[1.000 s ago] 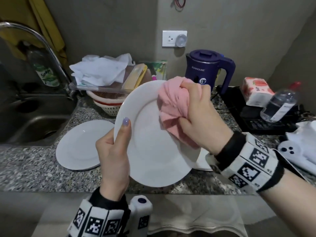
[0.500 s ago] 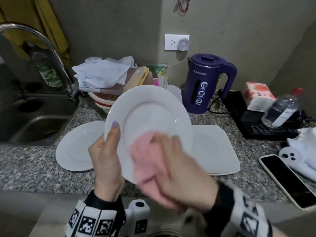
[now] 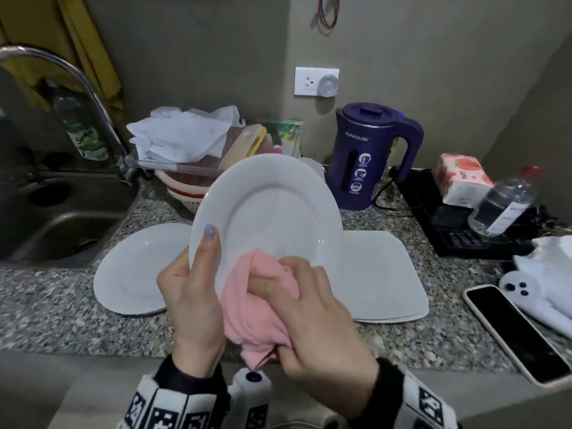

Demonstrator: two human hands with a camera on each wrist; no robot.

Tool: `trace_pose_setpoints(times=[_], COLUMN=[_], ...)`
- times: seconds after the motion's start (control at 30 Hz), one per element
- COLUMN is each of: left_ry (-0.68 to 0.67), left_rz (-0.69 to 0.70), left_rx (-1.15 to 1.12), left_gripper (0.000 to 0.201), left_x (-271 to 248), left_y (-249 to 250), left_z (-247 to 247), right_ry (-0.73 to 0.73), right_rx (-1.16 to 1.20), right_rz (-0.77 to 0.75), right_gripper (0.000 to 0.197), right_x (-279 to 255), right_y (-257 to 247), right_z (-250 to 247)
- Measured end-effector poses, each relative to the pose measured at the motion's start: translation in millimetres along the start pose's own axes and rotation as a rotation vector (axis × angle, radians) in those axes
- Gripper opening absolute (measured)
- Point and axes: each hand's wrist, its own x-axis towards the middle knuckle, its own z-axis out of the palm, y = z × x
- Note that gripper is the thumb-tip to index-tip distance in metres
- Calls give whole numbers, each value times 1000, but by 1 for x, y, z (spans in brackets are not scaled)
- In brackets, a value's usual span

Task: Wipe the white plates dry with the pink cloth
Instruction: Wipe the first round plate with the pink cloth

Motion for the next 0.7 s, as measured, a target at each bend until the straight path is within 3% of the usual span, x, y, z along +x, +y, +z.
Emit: trace_pose_setpoints(times=[0.07,0.13,0.23,0.3,0.37,0.5,0.7], left_ry=[1,24,68,90,111,125,-27], left_rz=[3,-1,15,7,3,-26,-96], left_rx=[-8,-48,-77,-112,-150,-197,-173], left_gripper=[29,22,19,19,23,41,50], left_x=[-1,-3,-10,-14,-17,-20,-21], left_y=[0,4,6,4,0,-9,-22], left_z=[-2,-1,6,10,13,12,6], right_ry=[146,400,605,623,555,642,586], right_rx=[-2,201,814,1411,1813,1865,1801], right_rz=[16,183,540,609,641,655,590], right_gripper=[75,66,72,81,91,106,81], right_x=[12,20,18,9,2,1,-3], right_y=[15,47,88,91,79,67,74], right_z=[-9,-20,-26,-15,-4,2,-23])
